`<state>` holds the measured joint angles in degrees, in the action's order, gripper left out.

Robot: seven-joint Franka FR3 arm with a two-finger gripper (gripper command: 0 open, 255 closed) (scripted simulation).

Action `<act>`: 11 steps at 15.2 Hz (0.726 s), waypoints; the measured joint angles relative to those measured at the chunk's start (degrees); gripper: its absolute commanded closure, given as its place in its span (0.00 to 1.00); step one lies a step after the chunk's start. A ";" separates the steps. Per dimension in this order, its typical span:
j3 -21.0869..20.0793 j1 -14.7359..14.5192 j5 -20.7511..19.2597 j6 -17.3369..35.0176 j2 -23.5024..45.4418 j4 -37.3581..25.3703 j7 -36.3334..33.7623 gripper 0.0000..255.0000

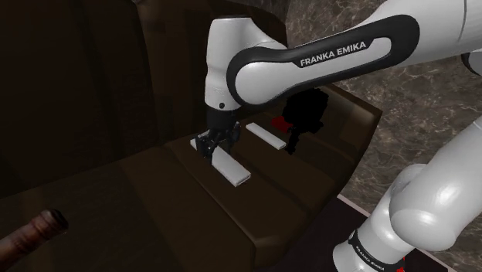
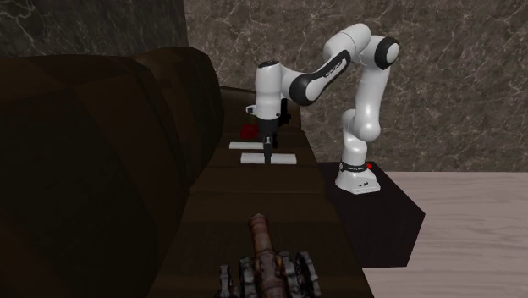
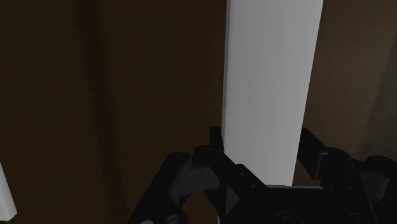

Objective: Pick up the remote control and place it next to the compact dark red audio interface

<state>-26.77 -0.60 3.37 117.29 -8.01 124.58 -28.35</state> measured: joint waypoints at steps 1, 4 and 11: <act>0.79 0.37 0.58 0.19 -1.42 1.51 1.55 1.00; 3.58 1.41 2.15 0.58 -5.97 6.34 6.44 1.00; 10.66 4.42 2.39 0.19 -12.92 13.13 16.98 1.00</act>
<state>-16.11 3.81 5.76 117.48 -20.93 137.72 -11.37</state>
